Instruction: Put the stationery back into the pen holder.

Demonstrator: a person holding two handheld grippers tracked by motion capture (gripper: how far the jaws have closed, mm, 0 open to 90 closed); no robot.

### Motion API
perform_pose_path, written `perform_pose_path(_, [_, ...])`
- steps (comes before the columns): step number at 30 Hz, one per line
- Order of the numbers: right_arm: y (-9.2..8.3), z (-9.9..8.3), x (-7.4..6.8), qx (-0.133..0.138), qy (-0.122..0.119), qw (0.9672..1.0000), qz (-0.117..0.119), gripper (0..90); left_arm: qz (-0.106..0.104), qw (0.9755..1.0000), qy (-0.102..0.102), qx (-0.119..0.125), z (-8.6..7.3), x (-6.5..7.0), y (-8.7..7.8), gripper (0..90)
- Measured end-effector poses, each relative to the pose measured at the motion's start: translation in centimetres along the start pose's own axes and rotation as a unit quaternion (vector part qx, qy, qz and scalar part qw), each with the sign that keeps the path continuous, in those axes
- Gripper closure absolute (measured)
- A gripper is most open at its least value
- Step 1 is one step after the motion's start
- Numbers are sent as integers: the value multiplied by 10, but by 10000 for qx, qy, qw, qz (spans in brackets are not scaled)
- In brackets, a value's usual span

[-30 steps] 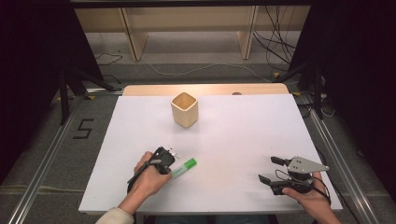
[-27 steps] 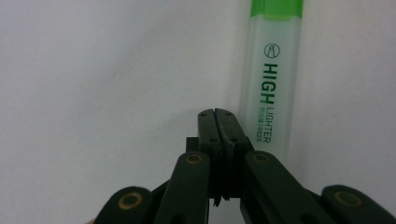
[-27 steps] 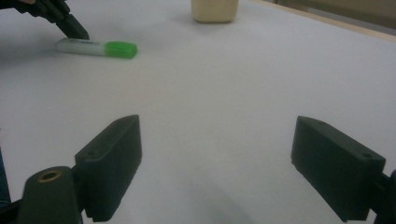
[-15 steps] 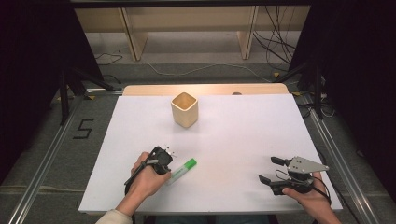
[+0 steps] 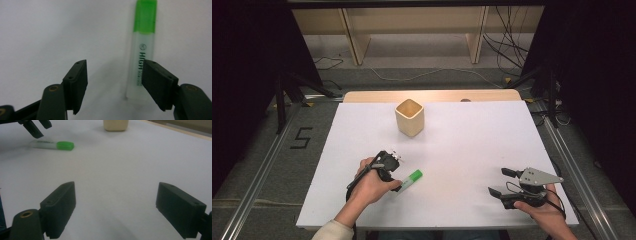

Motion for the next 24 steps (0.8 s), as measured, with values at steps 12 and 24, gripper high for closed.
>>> perform_pose_path(12, [0, -1, 0, -31, -15, 10000, 1, 172, -259, 9965, 626, -500, 15, 15, 10, 424])
perform_pose_path(24, [0, -1, 0, -39, -21, 10000, 4, 172, -405, 9941, 630, -783, 22, 19, 24, 533])
Point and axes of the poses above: each handheld gripper's, and its own axes: y roughly forward along the jaws, z roughly out of its top, x roughly to its right, the point moved 4 cm from there along y, roughly forward along the jaws, and after that the axes turned 2 degrees about y, right-handed, at the moved point
